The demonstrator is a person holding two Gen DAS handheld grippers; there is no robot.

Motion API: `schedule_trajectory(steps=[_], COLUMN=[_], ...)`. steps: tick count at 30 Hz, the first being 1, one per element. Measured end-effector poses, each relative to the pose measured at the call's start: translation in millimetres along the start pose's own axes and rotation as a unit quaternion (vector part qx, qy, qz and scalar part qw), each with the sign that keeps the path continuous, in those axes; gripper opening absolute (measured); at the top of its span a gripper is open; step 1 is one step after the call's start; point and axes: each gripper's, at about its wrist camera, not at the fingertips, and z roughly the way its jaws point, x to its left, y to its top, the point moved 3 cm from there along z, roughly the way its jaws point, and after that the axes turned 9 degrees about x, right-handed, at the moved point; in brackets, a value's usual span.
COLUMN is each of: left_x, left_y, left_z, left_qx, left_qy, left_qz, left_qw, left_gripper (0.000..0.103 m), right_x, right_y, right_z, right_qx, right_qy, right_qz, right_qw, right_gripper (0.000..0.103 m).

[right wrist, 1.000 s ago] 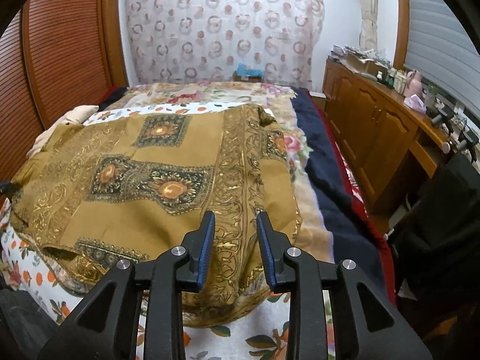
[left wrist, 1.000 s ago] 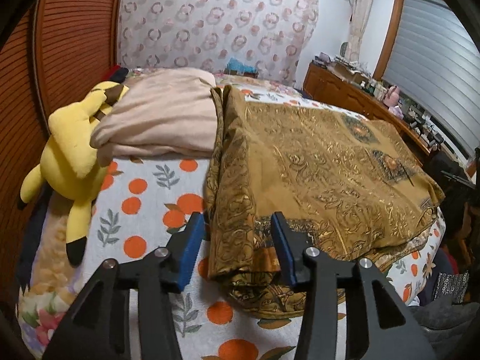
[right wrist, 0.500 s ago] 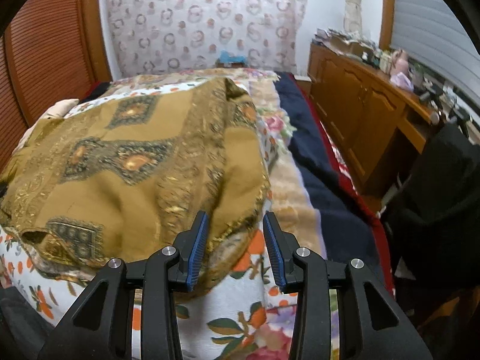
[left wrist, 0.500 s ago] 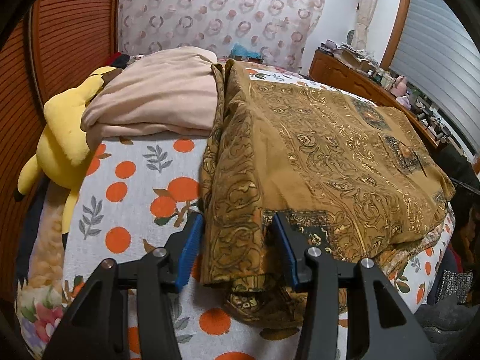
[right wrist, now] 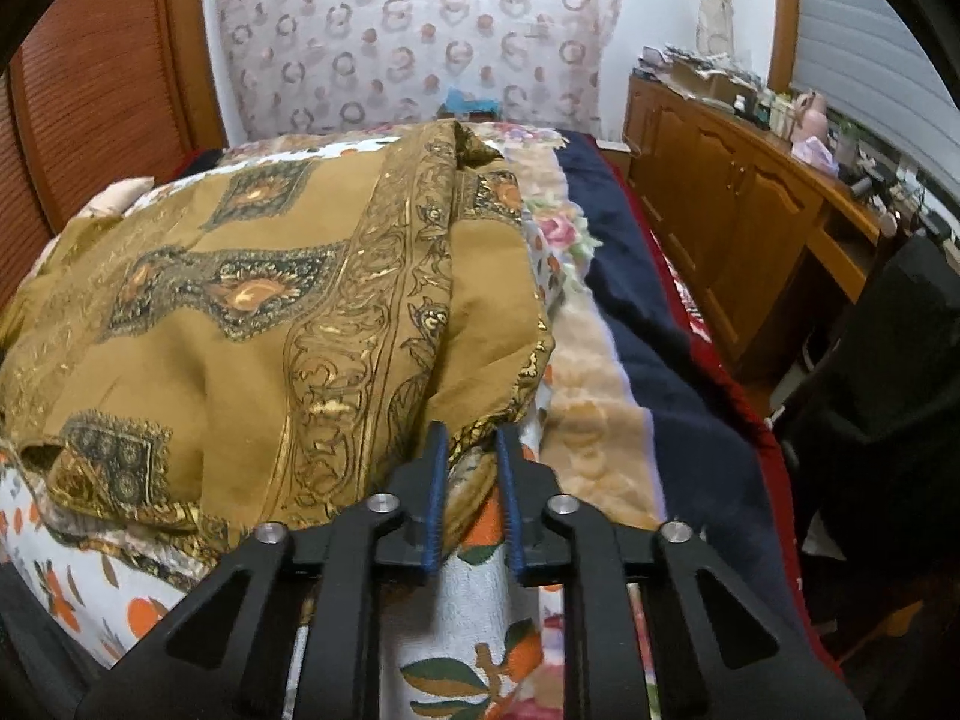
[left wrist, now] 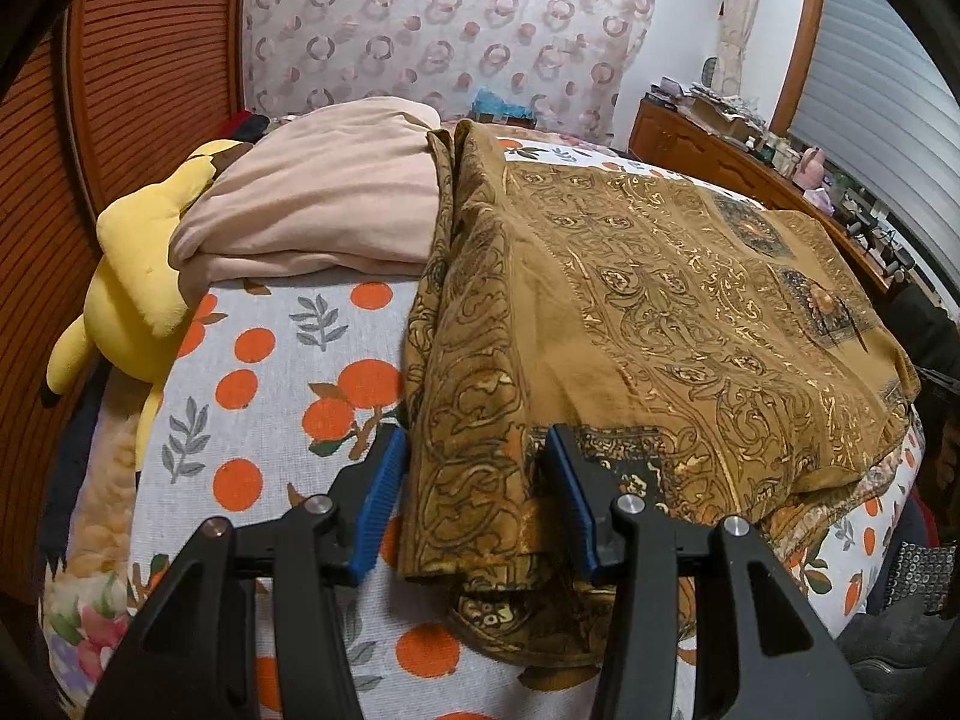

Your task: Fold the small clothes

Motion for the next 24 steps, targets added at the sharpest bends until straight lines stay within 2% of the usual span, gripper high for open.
schedule_trajectory(steps=[3,7,12,16,24], left_x=[-1,-1,-1,-1,-3], left_y=[0,0,0,0,0], left_z=[1,1,0,1,1], left_qx=[-0.002,-0.002,-0.003,-0.006,-0.009], left_qy=[0.003,0.005,0.005,0.006,0.008], left_qz=[0.001,0.004,0.003,0.002,0.001], left_qw=[1.0000,1.0000,1.0000,1.0000,0.9999], left_gripper=[0.048,0.048,0.048,0.048,0.049], right_x=[-1,0,0,-5,-4], right_y=[-3,-5,-11,-14,-1], right_z=[-2,-8,-24,-38,-55], right_qx=[0.001,-0.003,0.001,-0.005,-0.040], right_qy=[0.001,-0.005,-0.019,-0.032,-0.012], right_qz=[-0.009,-0.016,-0.038,-0.032,-0.012], right_qw=[1.000,1.000,0.999,0.999,0.999], right_gripper=[0.003,0.000,0.000,0.000,0.000])
